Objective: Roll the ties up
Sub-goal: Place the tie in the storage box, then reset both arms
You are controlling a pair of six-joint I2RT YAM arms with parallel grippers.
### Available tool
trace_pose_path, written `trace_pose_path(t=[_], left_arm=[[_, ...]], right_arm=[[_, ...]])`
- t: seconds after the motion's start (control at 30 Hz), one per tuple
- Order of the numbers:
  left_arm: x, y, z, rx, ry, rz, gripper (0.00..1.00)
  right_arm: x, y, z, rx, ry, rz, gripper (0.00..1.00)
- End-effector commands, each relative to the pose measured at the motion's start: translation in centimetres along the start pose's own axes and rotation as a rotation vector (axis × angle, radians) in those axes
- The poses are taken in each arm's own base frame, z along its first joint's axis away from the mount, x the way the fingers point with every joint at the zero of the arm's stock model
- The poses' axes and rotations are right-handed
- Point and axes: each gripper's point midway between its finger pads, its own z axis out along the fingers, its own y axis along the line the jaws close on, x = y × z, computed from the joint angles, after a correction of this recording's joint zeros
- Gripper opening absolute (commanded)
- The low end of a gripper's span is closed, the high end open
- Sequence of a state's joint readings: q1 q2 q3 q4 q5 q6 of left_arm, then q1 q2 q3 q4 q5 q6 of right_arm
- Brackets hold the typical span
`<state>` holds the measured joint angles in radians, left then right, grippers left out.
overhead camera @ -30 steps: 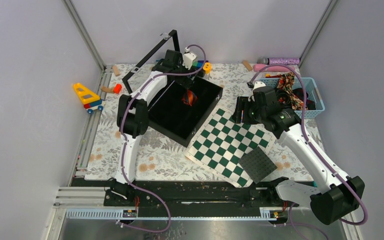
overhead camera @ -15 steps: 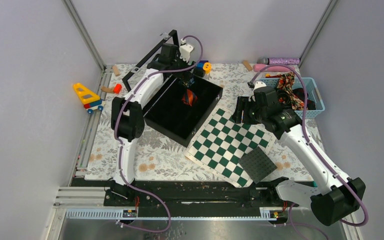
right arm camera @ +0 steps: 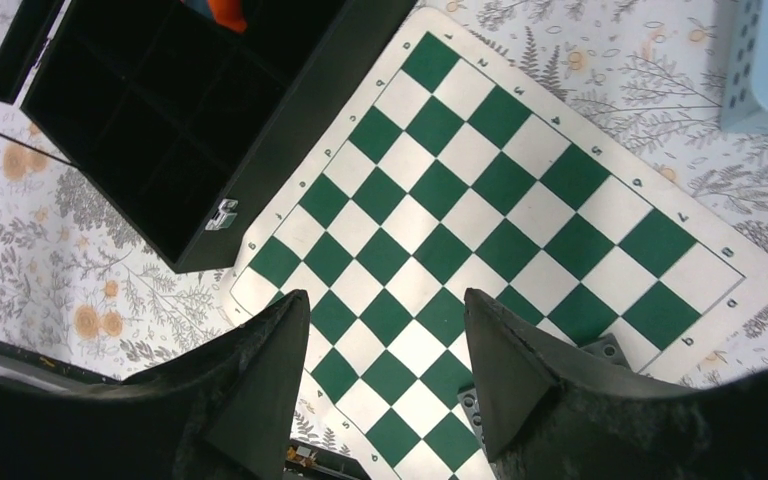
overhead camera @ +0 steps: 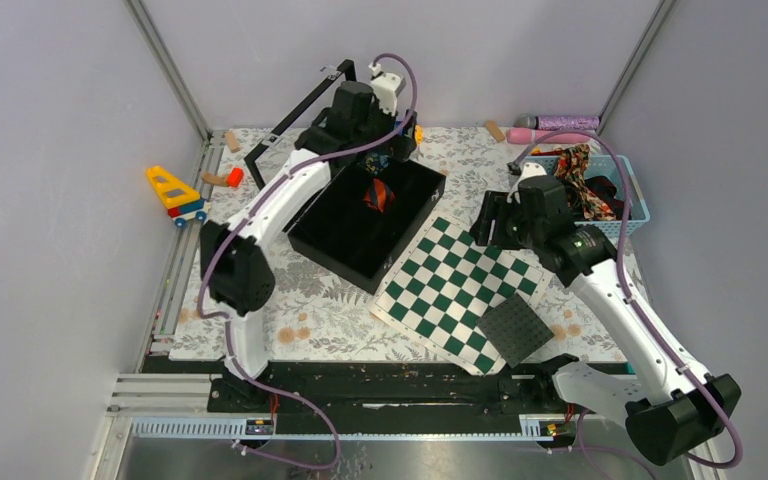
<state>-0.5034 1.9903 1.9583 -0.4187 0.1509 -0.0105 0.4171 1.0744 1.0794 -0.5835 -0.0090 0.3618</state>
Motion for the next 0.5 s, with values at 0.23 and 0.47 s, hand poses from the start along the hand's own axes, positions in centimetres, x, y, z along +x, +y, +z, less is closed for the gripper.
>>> trace_pose_path(t=[0.23, 0.47], left_arm=[[-2.7, -2.4, -16.7, -0.094, -0.165, -0.252, 0.99], [4.0, -1.5, -22.7, -0.19, -0.196, -0.346, 0.99]], right_arm=[[-1.8, -3.5, -5.1, 0.131, -0.148, -0.008, 0.83], [-1.0, -4.8, -5.6, 0.18, -0.18, 0.016, 1.0]])
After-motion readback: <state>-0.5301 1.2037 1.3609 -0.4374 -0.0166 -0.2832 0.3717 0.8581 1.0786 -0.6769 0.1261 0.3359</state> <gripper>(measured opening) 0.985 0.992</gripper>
